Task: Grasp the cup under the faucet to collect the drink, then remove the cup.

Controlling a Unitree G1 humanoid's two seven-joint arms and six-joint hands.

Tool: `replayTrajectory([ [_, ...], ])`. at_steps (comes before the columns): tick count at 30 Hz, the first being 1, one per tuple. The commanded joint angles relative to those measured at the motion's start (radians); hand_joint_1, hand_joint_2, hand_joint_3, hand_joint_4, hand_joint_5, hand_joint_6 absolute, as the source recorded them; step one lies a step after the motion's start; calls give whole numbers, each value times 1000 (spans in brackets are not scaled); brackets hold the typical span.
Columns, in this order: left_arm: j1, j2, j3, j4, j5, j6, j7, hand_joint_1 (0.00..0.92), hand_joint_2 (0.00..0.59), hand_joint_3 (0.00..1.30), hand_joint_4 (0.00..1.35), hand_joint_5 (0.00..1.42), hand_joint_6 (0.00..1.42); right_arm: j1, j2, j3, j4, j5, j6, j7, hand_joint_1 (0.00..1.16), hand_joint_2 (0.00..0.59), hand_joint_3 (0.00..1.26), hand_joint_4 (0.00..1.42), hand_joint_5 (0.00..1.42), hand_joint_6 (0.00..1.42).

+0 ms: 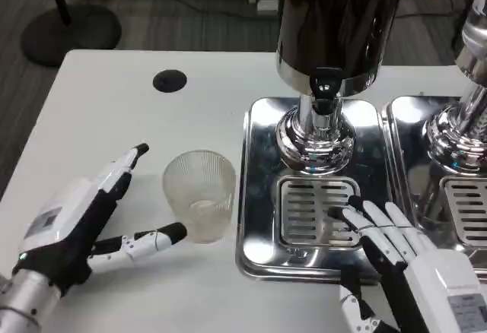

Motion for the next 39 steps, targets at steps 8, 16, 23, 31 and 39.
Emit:
replayTrajectory([
  [8,-143,-13,-83,191,2,-76,-13,222,45,0,0,83,232,13,22,13,-17,-6,8,-22,471,586,219,119,84,227],
  [16,-225,-30,-107,333,2,-154,21,228,49,0,0,137,274,20,30,15,-18,-9,10,-25,472,586,219,119,84,242],
  [23,-270,-46,-139,417,10,-214,50,275,72,12,83,234,348,27,32,16,-23,-10,13,-26,472,586,219,119,85,245],
  [31,-337,-69,-163,530,-7,-281,11,281,84,60,124,292,416,43,35,16,-36,-5,20,-23,473,586,219,119,97,262],
  [39,-395,-85,-191,612,-23,-315,-39,271,89,107,168,331,422,48,36,14,-39,2,24,-21,473,586,219,119,97,270],
])
